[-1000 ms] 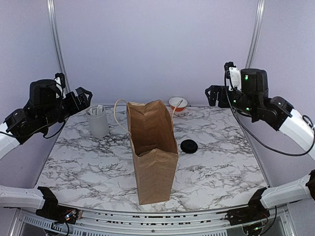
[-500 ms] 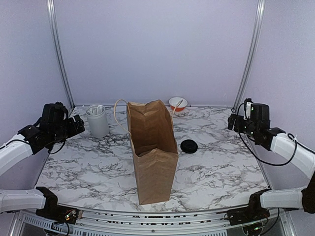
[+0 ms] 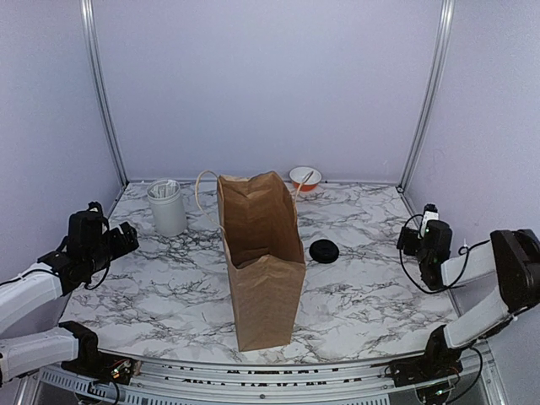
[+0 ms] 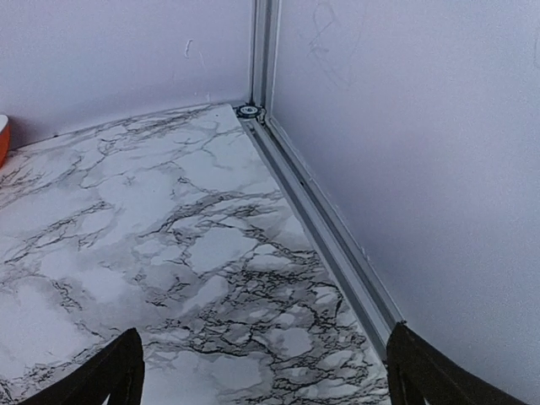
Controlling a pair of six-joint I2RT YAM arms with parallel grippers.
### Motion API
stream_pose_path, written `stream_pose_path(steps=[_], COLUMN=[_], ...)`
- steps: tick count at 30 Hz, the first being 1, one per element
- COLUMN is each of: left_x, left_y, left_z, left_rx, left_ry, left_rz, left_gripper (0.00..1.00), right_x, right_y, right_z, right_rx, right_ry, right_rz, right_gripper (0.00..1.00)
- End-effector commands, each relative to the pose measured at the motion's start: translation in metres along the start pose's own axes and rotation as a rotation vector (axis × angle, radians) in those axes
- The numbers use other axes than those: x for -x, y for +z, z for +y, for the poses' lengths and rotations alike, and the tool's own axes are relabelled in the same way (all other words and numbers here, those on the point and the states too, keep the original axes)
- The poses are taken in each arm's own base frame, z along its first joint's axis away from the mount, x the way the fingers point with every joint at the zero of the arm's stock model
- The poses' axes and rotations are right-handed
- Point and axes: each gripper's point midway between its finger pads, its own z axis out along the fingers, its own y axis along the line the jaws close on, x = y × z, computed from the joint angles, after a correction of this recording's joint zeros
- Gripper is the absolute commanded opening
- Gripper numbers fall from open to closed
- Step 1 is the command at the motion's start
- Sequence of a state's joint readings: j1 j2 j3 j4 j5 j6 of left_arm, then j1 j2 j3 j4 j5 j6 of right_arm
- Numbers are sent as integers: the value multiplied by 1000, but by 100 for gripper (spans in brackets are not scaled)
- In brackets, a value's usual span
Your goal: Pack the takeout coffee
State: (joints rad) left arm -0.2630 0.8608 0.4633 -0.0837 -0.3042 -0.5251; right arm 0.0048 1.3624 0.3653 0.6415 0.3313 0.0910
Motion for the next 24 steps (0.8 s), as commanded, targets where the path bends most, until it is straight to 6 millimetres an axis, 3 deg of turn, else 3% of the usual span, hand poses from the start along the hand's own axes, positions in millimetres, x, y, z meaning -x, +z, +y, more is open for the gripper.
stream_pose_path(steps=[1, 4, 6, 10, 17, 24], left_x=[21, 21, 26, 41, 63, 60], left_y=[-1, 3, 3, 2, 20, 43], left_z=[-11, -4, -6, 0, 33, 56], left_rx=[-81, -55, -67, -33, 195, 228], left_ry=[-7, 8, 41, 113, 228, 217], left_rz=[-119, -128, -164, -273, -349, -443], left_gripper=[99, 99, 99, 99, 99, 99], right_x=[33, 26, 32, 28, 30, 29], right_y=[-5, -18, -28, -18, -17, -17], right_z=[7, 23, 27, 22, 25, 25], right_rx=[50, 142, 155, 107, 103, 104], right_ry=[1, -49, -64, -56, -63, -63], right_rz=[-268, -342, -388, -350, -352, -349], right_gripper=[95, 91, 94, 100, 100, 100])
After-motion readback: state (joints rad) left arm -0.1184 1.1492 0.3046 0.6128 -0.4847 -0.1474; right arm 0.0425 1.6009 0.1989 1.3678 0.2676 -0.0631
